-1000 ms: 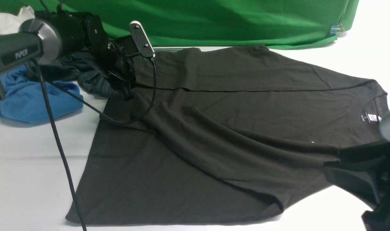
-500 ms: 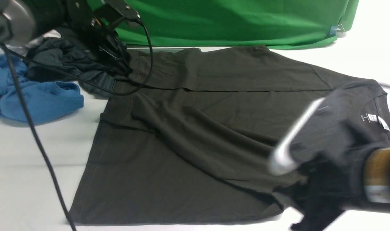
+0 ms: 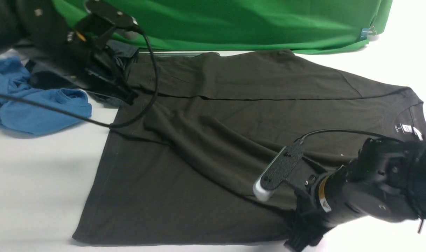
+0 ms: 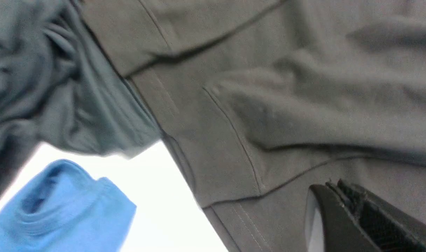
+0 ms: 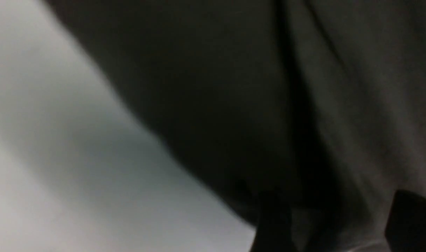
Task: Fold a long-sleeved shirt on a white desktop.
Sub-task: 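Grab the top left corner of the dark shirt with the left gripper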
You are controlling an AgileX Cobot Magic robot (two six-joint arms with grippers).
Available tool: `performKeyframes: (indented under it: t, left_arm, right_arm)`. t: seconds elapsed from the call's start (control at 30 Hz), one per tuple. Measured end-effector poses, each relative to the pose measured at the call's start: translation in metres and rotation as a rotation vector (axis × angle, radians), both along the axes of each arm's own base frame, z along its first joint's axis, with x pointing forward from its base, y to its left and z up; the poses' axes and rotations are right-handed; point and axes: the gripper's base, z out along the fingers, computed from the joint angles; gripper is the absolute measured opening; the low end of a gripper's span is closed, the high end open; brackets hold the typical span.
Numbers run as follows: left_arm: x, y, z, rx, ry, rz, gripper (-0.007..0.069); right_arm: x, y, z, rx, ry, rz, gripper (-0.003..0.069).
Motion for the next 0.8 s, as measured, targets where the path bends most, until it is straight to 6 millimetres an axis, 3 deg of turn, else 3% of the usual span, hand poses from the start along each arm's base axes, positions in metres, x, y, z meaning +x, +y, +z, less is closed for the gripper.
performKeyframes:
  t: [0.13,0.23,0.3,0.53,0.8]
  left_arm:
    - [-0.008,0.001,0.011,-0.012,-0.055,0.006,0.0017]
    - [-0.012,0.002,0.018,-0.016,-0.078,0.006,0.0017]
    - [-0.013,0.002,0.019,-0.012,-0.078,0.005,0.0017]
    - [-0.017,0.006,0.018,0.055,-0.047,-0.016,0.0017]
    - [-0.021,0.007,0.015,0.067,-0.005,-0.019,0.0018]
  right_arm:
    - [0.003,-0.003,-0.002,-0.002,0.003,-0.019,0.0312]
    - [0.003,-0.003,-0.002,0.008,0.011,-0.041,0.013]
    - [0.001,-0.003,-0.002,0.01,0.03,-0.06,0.0059]
    - [-0.012,-0.009,0.012,-0.015,0.076,-0.096,0.003]
    - [-0.02,-0.013,0.024,-0.025,0.093,-0.117,0.0047]
